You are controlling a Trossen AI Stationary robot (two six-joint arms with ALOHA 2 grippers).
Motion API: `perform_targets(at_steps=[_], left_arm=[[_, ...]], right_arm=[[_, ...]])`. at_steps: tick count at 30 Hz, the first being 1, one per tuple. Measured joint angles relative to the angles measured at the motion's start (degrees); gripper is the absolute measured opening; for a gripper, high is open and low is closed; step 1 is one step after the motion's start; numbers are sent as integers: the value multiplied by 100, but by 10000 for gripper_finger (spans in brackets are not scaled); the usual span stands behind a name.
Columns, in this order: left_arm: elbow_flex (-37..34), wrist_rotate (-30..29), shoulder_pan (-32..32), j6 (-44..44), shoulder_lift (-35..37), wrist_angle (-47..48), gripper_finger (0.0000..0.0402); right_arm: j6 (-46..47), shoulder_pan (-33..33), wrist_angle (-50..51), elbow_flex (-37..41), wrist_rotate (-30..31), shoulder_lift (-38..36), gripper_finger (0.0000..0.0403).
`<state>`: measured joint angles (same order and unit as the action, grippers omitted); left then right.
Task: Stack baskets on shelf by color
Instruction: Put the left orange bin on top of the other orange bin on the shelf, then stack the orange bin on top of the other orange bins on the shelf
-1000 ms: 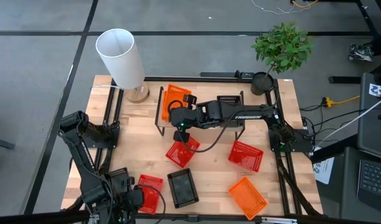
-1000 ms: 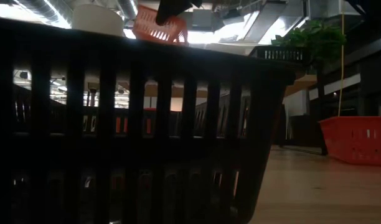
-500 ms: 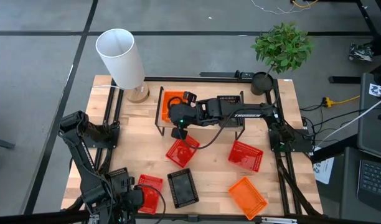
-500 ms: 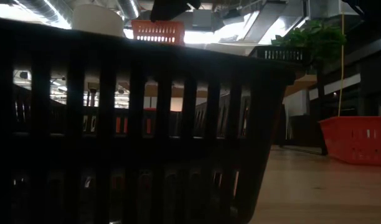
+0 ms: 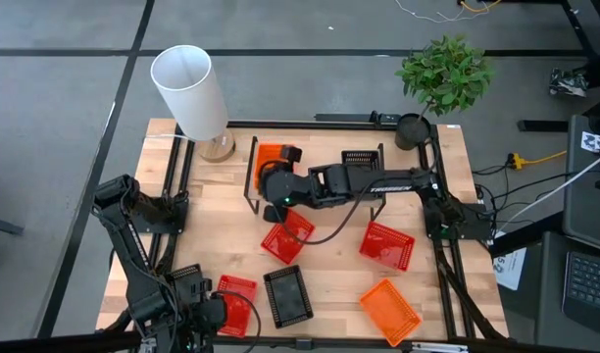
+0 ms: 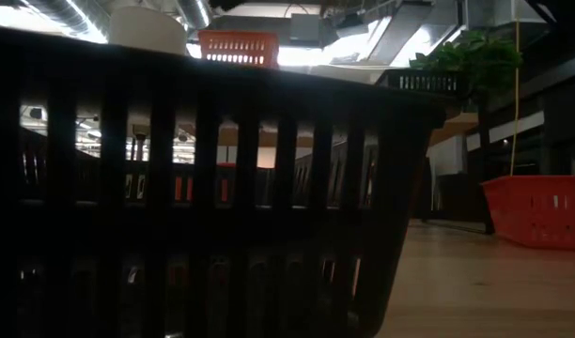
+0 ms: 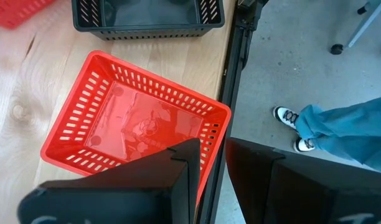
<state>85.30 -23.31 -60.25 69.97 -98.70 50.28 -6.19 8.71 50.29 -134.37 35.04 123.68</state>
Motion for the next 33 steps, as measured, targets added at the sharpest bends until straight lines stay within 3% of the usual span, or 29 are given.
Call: perform_targets(at_steps=[4,17,22,33], left_arm=[[0,2,0,0,0,0,69],[0,0,0,0,0,0,69],[0,-1,0,-1,0,-2,69],[0,0,0,-2,0,-2,69]], right_arm=[[-306,86,205,-4,700,42,159],[6,2,495,4,403,321,158],[281,-45,522,2,-48,363,158],[135,61,172,-68,317,216,158]])
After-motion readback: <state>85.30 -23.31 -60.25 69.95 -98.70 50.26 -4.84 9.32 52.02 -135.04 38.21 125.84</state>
